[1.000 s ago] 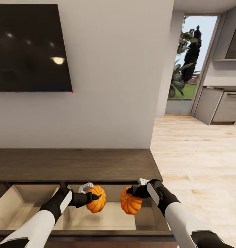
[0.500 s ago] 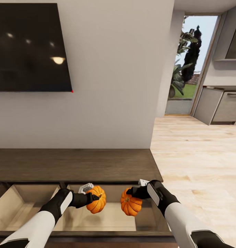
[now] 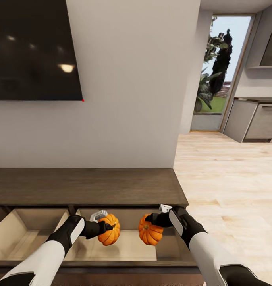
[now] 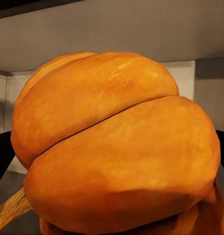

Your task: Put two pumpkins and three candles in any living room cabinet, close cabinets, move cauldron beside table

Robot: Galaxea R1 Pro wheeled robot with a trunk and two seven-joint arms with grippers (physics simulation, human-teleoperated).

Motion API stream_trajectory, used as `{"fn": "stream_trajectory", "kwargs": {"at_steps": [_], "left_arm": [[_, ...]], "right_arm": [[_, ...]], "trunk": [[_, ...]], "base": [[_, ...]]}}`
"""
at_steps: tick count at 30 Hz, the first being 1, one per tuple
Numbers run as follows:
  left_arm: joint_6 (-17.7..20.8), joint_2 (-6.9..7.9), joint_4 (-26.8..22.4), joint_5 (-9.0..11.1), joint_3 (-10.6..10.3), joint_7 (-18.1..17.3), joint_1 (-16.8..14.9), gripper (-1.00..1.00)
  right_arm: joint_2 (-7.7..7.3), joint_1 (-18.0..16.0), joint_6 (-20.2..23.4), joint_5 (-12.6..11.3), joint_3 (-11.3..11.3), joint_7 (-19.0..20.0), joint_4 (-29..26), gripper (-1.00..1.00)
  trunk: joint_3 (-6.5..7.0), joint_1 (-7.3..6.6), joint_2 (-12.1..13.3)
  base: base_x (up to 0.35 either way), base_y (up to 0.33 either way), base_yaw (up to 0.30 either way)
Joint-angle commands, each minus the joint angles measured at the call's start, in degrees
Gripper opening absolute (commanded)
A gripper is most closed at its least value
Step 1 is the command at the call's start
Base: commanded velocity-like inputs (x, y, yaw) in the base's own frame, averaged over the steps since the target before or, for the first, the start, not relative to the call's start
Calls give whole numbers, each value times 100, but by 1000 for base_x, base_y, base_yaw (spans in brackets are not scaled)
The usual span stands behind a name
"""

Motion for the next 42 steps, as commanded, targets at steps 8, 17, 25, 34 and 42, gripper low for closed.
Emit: {"fn": "stream_trajectory", "kwargs": {"at_steps": [8, 17, 25, 34, 42], "left_arm": [[81, -11, -6, 34, 32, 81, -70, -100], [40, -6, -8, 13, 25, 89, -88, -100], [15, -5, -7, -12, 16, 101, -84, -100], [15, -12, -6, -14, 14, 103, -83, -100], [54, -14, -6, -7, 14, 104, -83, -100]], "right_arm": [[0, -160, -6, -29, 11, -14, 13, -100], [0, -172, -8, -29, 17, -17, -6, -100], [-8, -165, 2, -15, 22, -23, -2, -100], [-9, -161, 57, -6, 27, -31, 10, -100], [-9, -161, 69, -8, 20, -32, 33, -100]], "trunk": [[-150, 175, -325], [-150, 175, -325], [-150, 175, -325], [-155, 175, -325], [-217, 175, -325]], "base": [[0, 0, 0], [20, 0, 0], [87, 0, 0], [6, 0, 0], [0, 0, 0]]}}
